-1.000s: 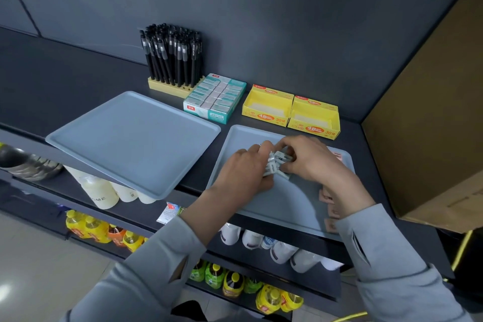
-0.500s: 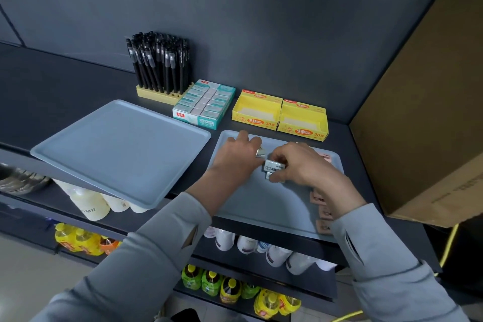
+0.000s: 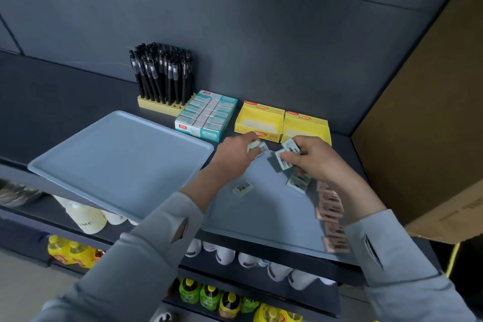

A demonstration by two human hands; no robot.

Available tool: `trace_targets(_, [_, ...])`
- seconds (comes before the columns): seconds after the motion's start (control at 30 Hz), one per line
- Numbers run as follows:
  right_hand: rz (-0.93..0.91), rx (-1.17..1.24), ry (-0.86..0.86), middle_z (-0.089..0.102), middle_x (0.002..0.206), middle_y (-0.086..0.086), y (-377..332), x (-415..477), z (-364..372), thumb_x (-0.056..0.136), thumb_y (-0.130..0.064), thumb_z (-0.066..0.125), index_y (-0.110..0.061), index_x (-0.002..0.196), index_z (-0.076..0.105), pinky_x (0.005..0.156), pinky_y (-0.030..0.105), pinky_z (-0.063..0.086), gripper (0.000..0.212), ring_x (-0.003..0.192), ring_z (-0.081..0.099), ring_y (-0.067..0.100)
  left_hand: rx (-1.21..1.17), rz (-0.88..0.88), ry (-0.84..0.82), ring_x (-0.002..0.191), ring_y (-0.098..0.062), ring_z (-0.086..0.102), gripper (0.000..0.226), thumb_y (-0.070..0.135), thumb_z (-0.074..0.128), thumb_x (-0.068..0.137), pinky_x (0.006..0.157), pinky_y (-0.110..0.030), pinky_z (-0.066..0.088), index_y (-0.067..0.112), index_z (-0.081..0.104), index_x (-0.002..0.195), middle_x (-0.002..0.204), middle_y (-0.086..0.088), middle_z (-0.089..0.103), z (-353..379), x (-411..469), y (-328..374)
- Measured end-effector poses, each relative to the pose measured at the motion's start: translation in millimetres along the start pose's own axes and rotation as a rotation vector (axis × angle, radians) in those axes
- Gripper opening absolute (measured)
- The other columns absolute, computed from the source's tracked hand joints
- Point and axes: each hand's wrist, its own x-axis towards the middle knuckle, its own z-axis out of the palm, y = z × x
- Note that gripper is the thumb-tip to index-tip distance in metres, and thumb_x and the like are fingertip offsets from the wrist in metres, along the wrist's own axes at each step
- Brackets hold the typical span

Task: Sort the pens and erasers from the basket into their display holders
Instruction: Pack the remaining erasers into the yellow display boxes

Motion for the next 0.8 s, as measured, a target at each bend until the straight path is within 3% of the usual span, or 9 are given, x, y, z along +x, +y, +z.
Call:
trace_targets(0.07, [0.047,0.24,-0.036,0.07,0.083,0.008,-1,9,-2,0.095,-0.018,0.064,-0.014,0.088,0.059,0.064,0.037,0.053,0.009,0.068,0.068,0.021,-0.581,-0.196,-0.029,0.066,-0.027,0.06,0.008,0.022,0.056,0.097,0.054,-0.03,0.049,0.017,0.059,0.092,0.083,-0.016,0.063,-11,-1,0])
trace_targets(0.13, [0.057,0.376,-0.035,0.068,0.079,0.01,-8,19,-5,0.096,-0.012,0.061,-0.012,0.09,0.058,0.057,0.03,0.053,0.007,0.068,0.069,0.023,-1.068,-0.448,-0.136,0.062,-0.018,0.056,0.007,0.016,0.056,0.098,0.043,-0.019,0.042,0.017,0.056,0.09,0.081,-0.014,0.059,-28,3,3])
trace_targets(0.2, [0.04,0.433,-0.007,0.065,0.078,0.011,-19,29,-9,0.095,-0.007,0.061,-0.009,0.095,0.061,0.054,0.024,0.052,0.002,0.066,0.066,0.02,-1.37,-0.655,-0.228,0.07,-0.017,0.059,0.003,0.014,0.057,0.096,0.039,-0.016,0.042,0.014,0.057,0.098,0.088,-0.011,0.06,-47,9,7])
trace_targets(0.27, [0.028,0.492,0.029,0.064,0.079,0.012,-29,40,-12,0.093,-0.003,0.062,-0.004,0.104,0.062,0.052,0.02,0.052,0.011,0.063,0.062,0.018,-1.513,-0.743,-0.265,0.079,-0.02,0.06,0.01,0.013,0.057,0.094,0.038,-0.016,0.044,0.01,0.059,0.103,0.096,-0.012,0.059,-61,16,4])
trace_targets(0.37, [0.033,0.495,0.097,0.063,0.074,0.01,-41,60,-14,0.09,0.0,0.066,-0.002,0.1,0.063,0.048,0.017,0.049,0.011,0.056,0.057,0.015,-1.514,-0.76,-0.311,0.081,-0.02,0.06,0.014,0.018,0.065,0.09,0.04,-0.018,0.047,0.011,0.06,0.1,0.092,-0.01,0.06,-74,28,-6])
trace_targets(0.47, [0.051,0.425,0.15,0.061,0.067,0.005,-46,86,-8,0.088,-0.002,0.069,-0.003,0.091,0.065,0.049,0.018,0.047,0.005,0.046,0.051,0.007,-1.356,-0.712,-0.34,0.067,-0.015,0.064,0.017,0.031,0.07,0.088,0.04,-0.012,0.042,0.019,0.059,0.091,0.077,-0.002,0.061,-83,40,-23])
trace_targets(0.63, [0.118,0.122,0.171,0.061,0.059,0.0,-43,135,19,0.083,-0.015,0.077,-0.017,0.072,0.068,0.066,0.028,0.049,0.014,0.055,0.059,0.013,-1.15,-0.582,-0.305,0.058,-0.009,0.058,0.012,0.029,0.061,0.095,0.041,-0.013,0.036,0.018,0.056,0.095,0.076,-0.002,0.056,-94,50,-46])
trace_targets(0.73, [0.108,0.027,0.181,0.066,0.068,0.002,-43,155,37,0.084,-0.016,0.075,-0.018,0.085,0.073,0.069,0.025,0.045,0.004,0.064,0.062,0.015,-1.093,-0.539,-0.288,0.06,-0.01,0.057,0.014,0.028,0.06,0.096,0.042,-0.015,0.037,0.015,0.057,0.102,0.075,-0.003,0.056,-98,55,-52])
trace_targets(0.8, [0.081,-0.031,0.201,0.069,0.078,0.001,-43,163,44,0.085,-0.014,0.074,-0.017,0.096,0.076,0.074,0.026,0.047,0.012,0.075,0.064,0.017,-1.096,-0.541,-0.257,0.06,-0.011,0.057,0.015,0.027,0.06,0.095,0.042,-0.016,0.037,0.014,0.057,0.103,0.074,-0.003,0.057,-101,58,-55])
